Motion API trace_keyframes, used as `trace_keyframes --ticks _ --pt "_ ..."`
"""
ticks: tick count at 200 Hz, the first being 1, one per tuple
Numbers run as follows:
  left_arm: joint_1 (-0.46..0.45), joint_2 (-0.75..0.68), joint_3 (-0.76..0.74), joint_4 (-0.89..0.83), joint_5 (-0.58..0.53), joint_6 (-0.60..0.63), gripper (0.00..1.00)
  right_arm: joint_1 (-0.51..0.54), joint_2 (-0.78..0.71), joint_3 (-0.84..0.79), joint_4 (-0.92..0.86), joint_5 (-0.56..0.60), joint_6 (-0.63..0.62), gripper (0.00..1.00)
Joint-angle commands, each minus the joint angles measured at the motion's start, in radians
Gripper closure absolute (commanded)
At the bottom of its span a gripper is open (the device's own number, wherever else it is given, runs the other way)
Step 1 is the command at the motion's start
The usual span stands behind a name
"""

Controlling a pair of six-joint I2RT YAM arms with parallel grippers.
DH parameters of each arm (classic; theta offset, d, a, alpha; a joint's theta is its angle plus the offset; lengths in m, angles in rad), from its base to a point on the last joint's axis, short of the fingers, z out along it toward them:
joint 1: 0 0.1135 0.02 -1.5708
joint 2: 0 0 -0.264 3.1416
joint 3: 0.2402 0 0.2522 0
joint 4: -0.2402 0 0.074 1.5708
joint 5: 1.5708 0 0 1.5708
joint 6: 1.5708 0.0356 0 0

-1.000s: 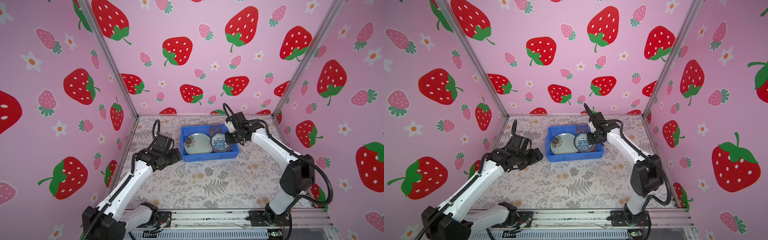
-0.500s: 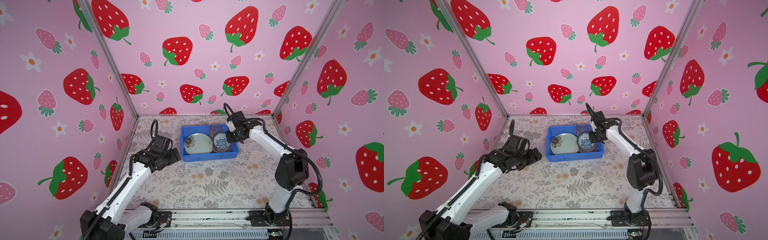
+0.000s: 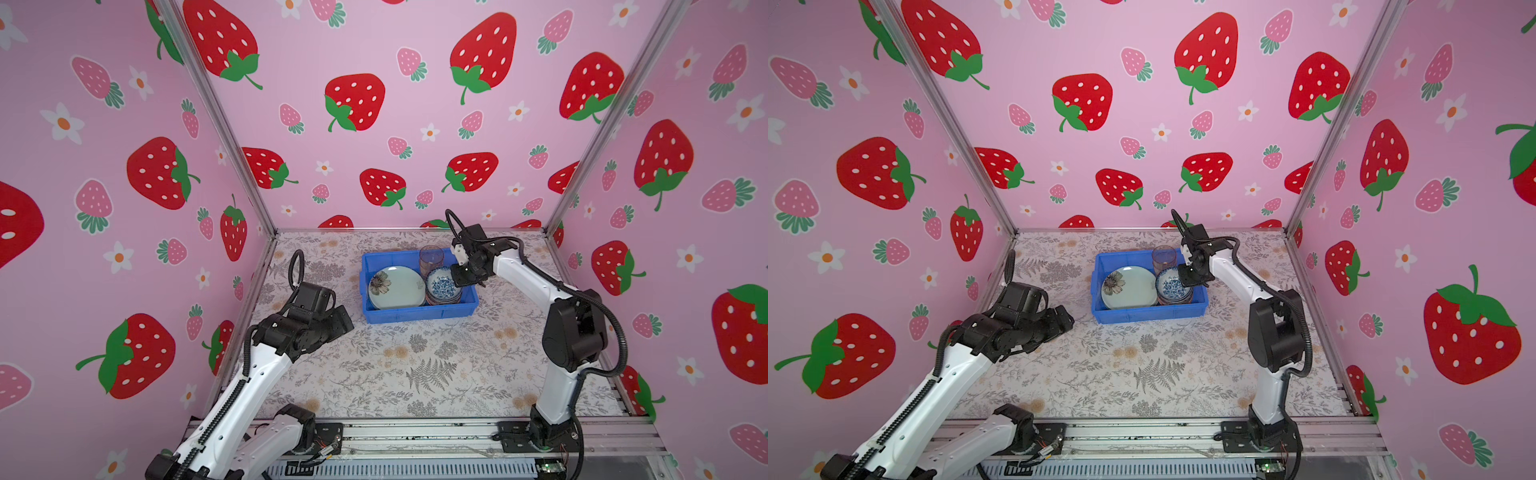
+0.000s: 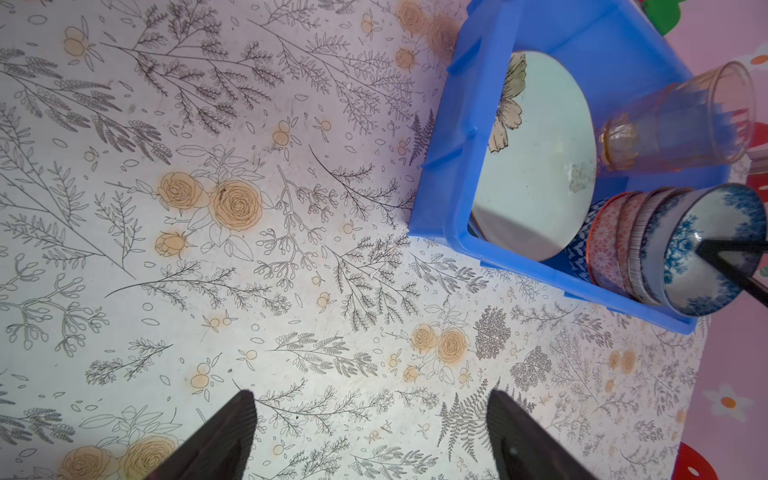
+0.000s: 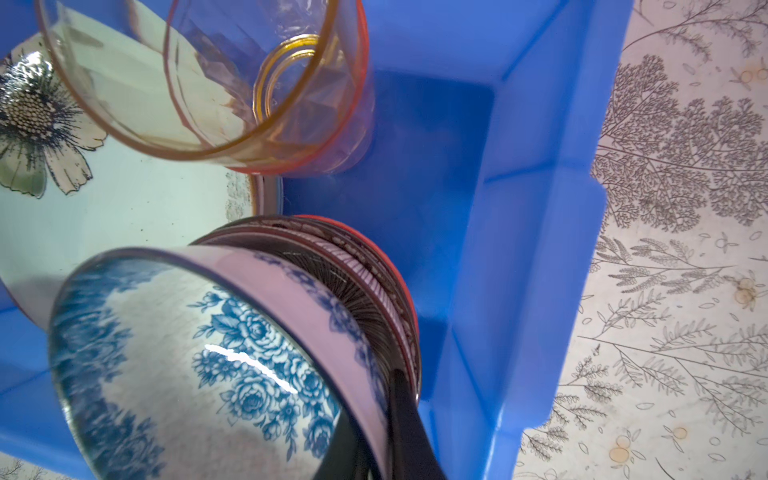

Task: Place the mixed dishes into the plastic bin
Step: 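Carry the blue-floral bowl onto the bowl stack with right gripper while left opens, then lower the blue-floral bowl onto the stack and open the right gripper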

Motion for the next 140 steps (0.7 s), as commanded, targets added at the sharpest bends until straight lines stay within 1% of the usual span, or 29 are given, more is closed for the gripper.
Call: trace_keyframes --ticks 1,6,18,42,70,81,120,140 --pt "0.007 -0.029 -0.013 -0.061 -0.036 -0.02 0.11 -0.005 0.007 0.016 0.021 -0.026 -0.023 1.0" --pt "0.008 -0.034 -0.014 -0.065 -0.039 -0.021 0.11 -0.005 0.006 0.015 0.023 -0.027 -0.024 0.99" --pt "0.009 -0.045 -0.017 -0.073 -0.043 -0.024 0.11 -0.004 0.007 0.01 0.029 -0.026 -0.024 0.95" --pt "0.011 -0.059 -0.024 -0.08 -0.044 -0.028 0.11 -0.004 0.011 0.007 0.031 -0.022 -0.028 0.9" --pt "0.011 -0.065 -0.033 -0.08 -0.043 -0.035 0.11 -0.004 0.012 0.002 0.032 -0.014 -0.029 0.8" --pt "0.013 -0.068 -0.035 -0.079 -0.043 -0.036 0.11 -0.005 0.011 0.0 0.031 -0.011 -0.028 0.78" --pt "0.012 -0.057 -0.032 -0.07 -0.039 -0.03 0.1 -0.005 -0.006 -0.004 0.032 0.008 -0.023 0.65" --pt "0.013 -0.046 -0.032 -0.062 -0.035 -0.026 0.11 -0.005 -0.019 -0.003 0.027 0.021 -0.022 0.56"
